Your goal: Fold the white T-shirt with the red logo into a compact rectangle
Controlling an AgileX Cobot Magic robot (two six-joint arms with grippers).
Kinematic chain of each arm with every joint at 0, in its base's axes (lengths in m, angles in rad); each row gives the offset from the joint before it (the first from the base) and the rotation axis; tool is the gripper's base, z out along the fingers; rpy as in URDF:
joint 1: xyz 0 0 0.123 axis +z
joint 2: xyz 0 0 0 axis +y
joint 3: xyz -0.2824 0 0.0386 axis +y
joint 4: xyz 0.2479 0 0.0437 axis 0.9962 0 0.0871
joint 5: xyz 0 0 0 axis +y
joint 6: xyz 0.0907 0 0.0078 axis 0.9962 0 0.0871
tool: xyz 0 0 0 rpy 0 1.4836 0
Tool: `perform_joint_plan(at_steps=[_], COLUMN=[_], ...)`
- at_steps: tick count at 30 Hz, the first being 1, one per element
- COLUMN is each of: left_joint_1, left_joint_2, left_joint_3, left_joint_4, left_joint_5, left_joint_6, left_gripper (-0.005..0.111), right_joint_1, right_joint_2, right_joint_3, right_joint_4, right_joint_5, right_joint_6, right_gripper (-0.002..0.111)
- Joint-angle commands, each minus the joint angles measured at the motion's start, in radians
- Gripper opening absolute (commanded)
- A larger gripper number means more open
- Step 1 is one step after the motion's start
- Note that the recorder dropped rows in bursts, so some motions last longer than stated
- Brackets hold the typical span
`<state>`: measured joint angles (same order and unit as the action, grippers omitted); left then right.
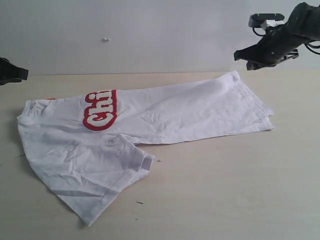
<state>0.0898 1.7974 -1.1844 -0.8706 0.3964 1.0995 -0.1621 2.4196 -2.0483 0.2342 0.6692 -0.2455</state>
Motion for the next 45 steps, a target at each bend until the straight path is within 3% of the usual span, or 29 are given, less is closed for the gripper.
perform_joint_plan(at_steps=[1, 12, 18, 25, 30, 35, 40, 45], left_joint_1=[0.000, 0.000, 0.000, 0.000, -0.002, -0.051, -0.139, -0.214], left_joint_2=[-0.008, -0.008, -0.007, -0.007, 0.021, 0.115, 0.168, 0.244], left_joint_3=[-0.002, -0.002, -0.002, -0.002, -0.002, -0.002, -0.002, -0.002], left_joint_4=[-0.006, -0.008, -0.019, -0.051, -0.069, -0.063, 0.057, 0.249], left_joint_5=[0.048, 0.077, 0.081, 0.090, 0.108, 0.200, 0.251, 0.243], left_joint_6=[0.003, 0.001, 0.001, 0.001, 0.022, 0.055, 0.077, -0.070], left_gripper=[0.000, 0.000, 0.000, 0.000, 0.000, 0.000, 0.000, 0.000], right_joint_1=[-0.002, -0.002, 0.005, 0.020, 0.021, 0.021, 0.021, 0.021], right_joint_2=[0.040, 0.104, 0.040, -0.120, -0.218, -0.242, -0.240, -0.240], right_joint_3=[-0.006, 0.023, 0.190, 0.403, 0.409, 0.409, 0.425, 0.488], right_joint_4=[-0.059, -0.102, -0.078, -0.079, -0.079, -0.001, 0.041, 0.026], right_joint_5=[0.187, 0.442, 0.549, 0.380, 0.347, 0.278, 0.212, 0.154], right_joint_6=[0.019, 0.020, 0.030, 0.041, 0.041, 0.023, 0.003, -0.024], right_gripper=[0.000, 0.000, 0.000, 0.000, 0.000, 0.000, 0.000, 0.000])
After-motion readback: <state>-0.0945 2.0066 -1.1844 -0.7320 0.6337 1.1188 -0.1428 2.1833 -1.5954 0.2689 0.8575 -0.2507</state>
